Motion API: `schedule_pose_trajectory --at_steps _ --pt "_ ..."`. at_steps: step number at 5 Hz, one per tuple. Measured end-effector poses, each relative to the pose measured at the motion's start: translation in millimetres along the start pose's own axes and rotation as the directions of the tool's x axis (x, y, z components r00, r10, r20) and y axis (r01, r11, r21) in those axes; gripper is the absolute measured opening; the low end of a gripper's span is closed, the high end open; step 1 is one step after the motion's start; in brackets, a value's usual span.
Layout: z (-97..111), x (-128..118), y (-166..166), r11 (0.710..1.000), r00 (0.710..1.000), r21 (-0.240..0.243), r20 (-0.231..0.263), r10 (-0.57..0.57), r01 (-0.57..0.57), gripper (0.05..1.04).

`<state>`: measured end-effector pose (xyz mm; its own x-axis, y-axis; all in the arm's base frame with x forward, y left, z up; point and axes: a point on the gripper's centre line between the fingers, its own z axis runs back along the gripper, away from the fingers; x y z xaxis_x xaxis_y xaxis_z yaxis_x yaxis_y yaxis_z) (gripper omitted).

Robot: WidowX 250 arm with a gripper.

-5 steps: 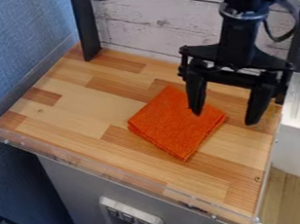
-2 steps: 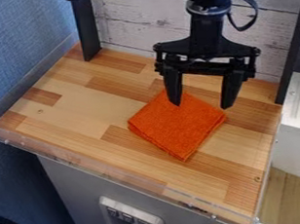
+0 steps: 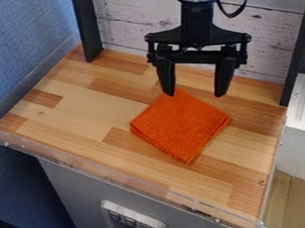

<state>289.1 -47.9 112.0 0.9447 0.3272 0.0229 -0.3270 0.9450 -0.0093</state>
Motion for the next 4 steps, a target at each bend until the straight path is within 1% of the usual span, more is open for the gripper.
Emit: schedule_pose_trajectory --at_steps 1,3,4 --pt "0 2 5 1.000 1.000 0.004 0.000 0.020 -0.020 0.998" --pt "0 1 16 0.999 0.999 0.029 -0.033 0.037 -0.036 0.997" --pt "9 6 16 0.999 0.999 0.025 -0.023 0.037 -0.036 0.996"
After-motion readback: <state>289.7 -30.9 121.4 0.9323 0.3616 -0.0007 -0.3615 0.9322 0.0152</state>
